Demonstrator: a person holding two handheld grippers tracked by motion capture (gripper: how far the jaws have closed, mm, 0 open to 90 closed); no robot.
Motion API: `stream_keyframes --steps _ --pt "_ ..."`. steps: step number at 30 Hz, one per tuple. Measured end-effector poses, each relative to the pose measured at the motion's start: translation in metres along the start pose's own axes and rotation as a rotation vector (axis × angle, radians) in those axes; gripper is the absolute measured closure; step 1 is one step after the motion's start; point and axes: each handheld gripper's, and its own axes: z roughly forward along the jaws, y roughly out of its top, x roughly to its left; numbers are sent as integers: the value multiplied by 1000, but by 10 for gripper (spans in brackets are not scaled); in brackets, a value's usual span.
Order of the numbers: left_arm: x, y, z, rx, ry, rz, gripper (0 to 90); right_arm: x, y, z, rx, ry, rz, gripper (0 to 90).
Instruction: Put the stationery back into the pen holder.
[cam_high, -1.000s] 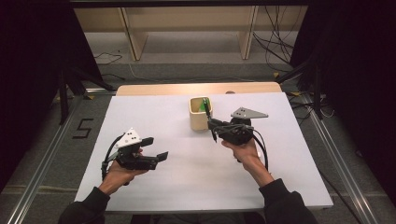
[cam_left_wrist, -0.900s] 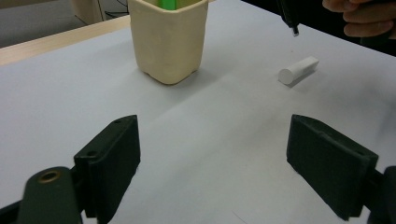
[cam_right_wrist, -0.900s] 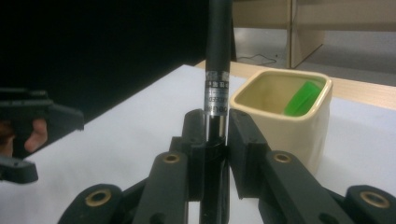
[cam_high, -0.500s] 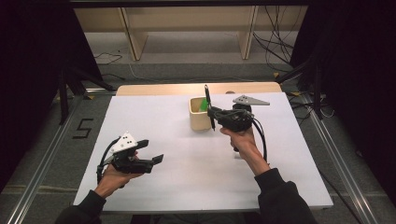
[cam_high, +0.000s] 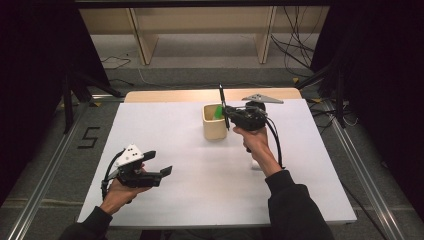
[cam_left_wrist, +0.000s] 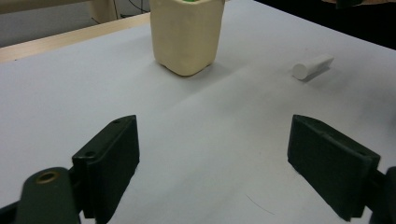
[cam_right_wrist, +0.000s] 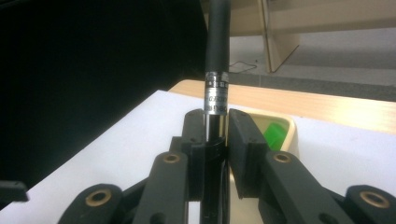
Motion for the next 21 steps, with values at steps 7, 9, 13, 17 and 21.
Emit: stream_keyframes --steps 7,9,13,17,21 --pt "1 -1 -2 -10 7 -3 162 0 6 10 -1 -11 4 779" --pt "1 -1 -2 -10 6 -5 162 0 8 12 -5 -14 8 779" --pt "0 -2 -2 -9 7 -3 161 0 10 19 0 -25 10 780" --pt "1 -3 -2 -11 12 -4 160 0 13 24 -3 -30 12 780" --pt "1 -3 -3 -15 10 -10 158 1 17 29 -4 -37 14 780"
